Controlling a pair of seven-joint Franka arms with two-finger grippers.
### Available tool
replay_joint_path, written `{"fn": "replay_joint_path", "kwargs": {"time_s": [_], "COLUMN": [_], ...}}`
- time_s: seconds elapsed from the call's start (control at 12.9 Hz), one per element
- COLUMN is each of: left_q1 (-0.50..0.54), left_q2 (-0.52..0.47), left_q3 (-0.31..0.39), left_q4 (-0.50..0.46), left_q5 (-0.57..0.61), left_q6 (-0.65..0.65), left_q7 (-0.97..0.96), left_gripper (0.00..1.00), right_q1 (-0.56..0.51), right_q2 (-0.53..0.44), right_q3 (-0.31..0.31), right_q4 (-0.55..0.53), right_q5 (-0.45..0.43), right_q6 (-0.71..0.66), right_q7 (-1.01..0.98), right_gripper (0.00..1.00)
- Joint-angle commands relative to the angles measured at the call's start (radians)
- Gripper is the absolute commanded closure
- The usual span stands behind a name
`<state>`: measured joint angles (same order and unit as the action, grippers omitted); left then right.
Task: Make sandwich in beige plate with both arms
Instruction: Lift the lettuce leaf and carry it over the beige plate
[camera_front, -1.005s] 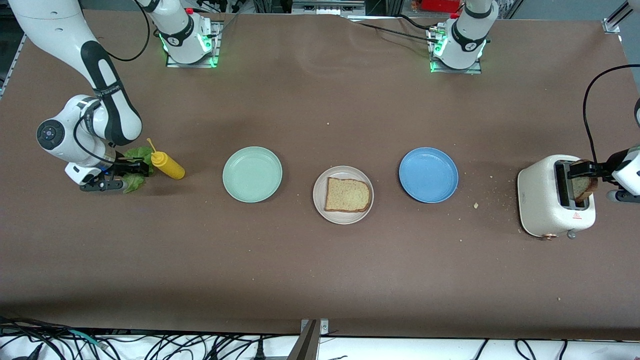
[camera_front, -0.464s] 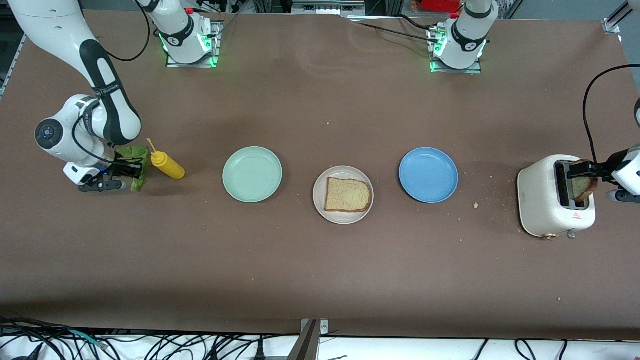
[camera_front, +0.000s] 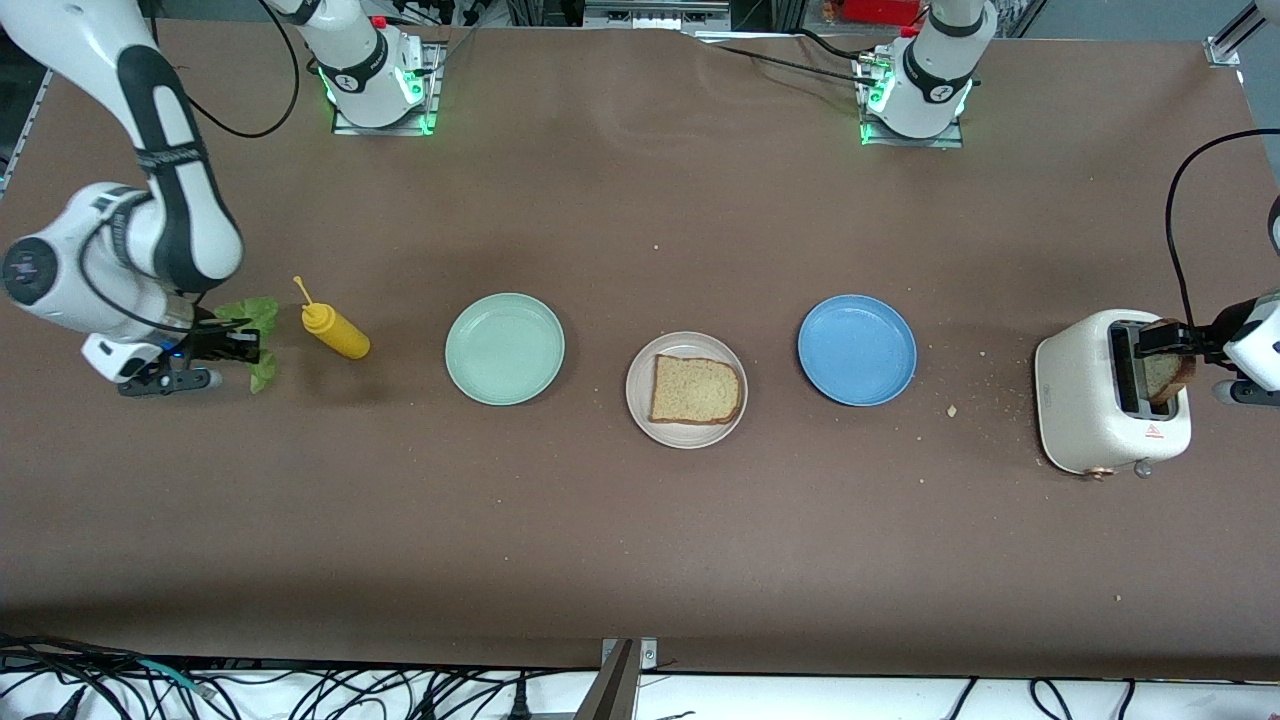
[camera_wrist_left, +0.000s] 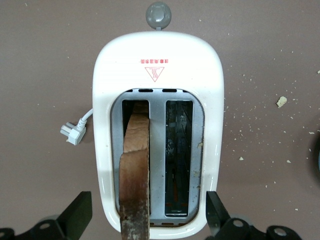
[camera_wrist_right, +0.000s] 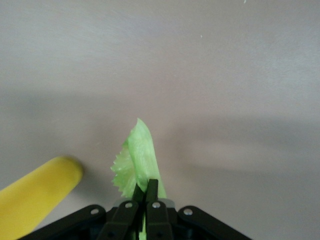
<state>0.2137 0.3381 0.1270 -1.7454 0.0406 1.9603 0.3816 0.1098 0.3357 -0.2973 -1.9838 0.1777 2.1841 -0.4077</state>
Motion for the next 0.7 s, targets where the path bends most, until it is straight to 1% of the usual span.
{"fn": "replay_joint_path", "kwargs": {"time_s": [0.0,0.15,0.23,0.31,0.46,0.62], "left_q1": [0.01,0.01,0.01,0.01,0.01,0.012], "left_q2": [0.002,0.002,0.004,0.003,0.002,0.006], "left_q3": [-0.012,-0.012,-0.012,-0.012,-0.012,-0.012], "left_q4": [0.01,0.01,0.009,0.007,0.004,0.003], "left_q5": [0.021,0.021,0.021,0.019,0.019,0.019], "left_q6": [0.002,0.002,0.002,0.002,0.002,0.002], "left_q7": [0.016,0.016,0.016,0.016,0.016,0.016], "left_gripper": [0.0,0.0,0.0,0.0,0.0,0.0], "right_q1": [-0.007,-0.009,-0.003,0.007,0.034,0.092], "right_q2": [-0.007,-0.004,-0.004,-0.003,-0.001,0.009], "right_q3": [-0.019,-0.02,-0.014,-0.007,0.024,0.05], "right_q4": [0.236,0.368,0.411,0.44,0.451,0.451], "right_q5": [0.009,0.012,0.02,0.046,0.165,0.244], "right_q6": [-0.327,-0.481,-0.527,-0.556,-0.563,-0.547], "right_q7": [-0.003,0.029,0.115,0.221,0.392,0.627], "right_gripper": [1.0,1.0,1.0,1.0,1.0,1.0]}}
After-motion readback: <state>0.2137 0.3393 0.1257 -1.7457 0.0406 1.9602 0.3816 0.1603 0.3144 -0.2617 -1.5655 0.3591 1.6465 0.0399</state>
